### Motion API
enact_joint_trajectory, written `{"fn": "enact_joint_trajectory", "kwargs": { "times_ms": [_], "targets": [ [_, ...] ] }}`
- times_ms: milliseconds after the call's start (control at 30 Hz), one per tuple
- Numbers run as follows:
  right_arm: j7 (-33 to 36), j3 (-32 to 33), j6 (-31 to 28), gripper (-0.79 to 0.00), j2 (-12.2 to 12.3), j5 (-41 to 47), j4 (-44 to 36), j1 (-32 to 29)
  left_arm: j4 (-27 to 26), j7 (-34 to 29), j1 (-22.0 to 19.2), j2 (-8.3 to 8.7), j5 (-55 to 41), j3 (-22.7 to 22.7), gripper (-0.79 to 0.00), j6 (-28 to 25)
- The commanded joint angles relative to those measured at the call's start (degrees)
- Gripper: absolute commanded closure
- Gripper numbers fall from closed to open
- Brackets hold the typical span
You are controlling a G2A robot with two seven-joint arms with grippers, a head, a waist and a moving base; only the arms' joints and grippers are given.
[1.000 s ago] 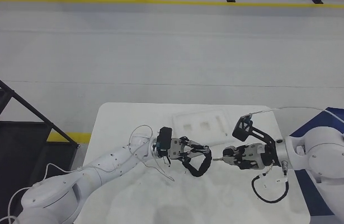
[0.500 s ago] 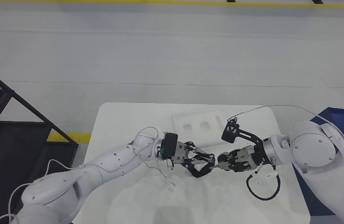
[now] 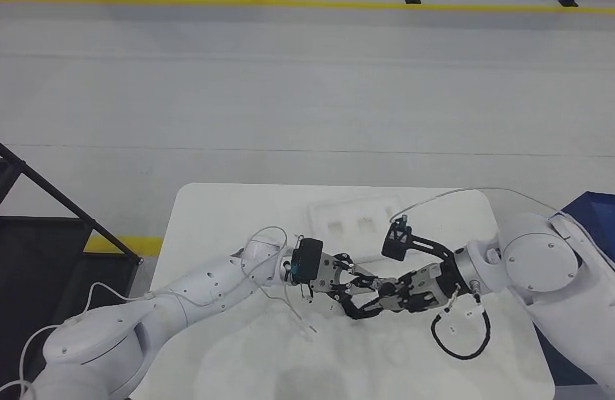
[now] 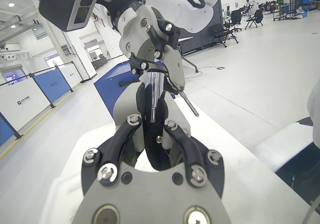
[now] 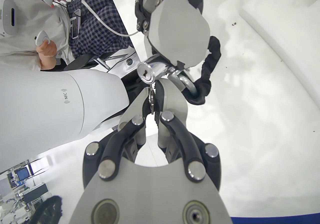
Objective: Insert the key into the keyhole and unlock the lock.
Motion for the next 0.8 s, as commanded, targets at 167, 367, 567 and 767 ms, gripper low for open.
{"fn": "enact_joint_trajectory", "kwargs": {
  "times_ms": [167,367,567,767],
  "targets": [
    [0.0,-1.1,0.1,0.0,-0.2,0.2,0.4,1.1,0.3,0.0,0.1,-0.41,0.3,0.0,0.0,0.0],
    [-0.1,1.1,0.7,0.0,0.4,-0.7,-0.5,1.0,2.0,0.4,0.4,-0.49,-0.6,0.0,0.0,0.4],
    [-2.1,5.9,3.1,0.0,1.5,-4.0,-5.8,-1.2,4.2,0.0,0.3,-0.94,-0.1,-0.3,0.0,0.0],
    [-2.5,8.7,7.5,0.0,2.3,-8.7,-11.4,-4.1,4.4,-2.8,0.6,-1.7,0.7,-1.8,0.0,0.0]
  ]
}}
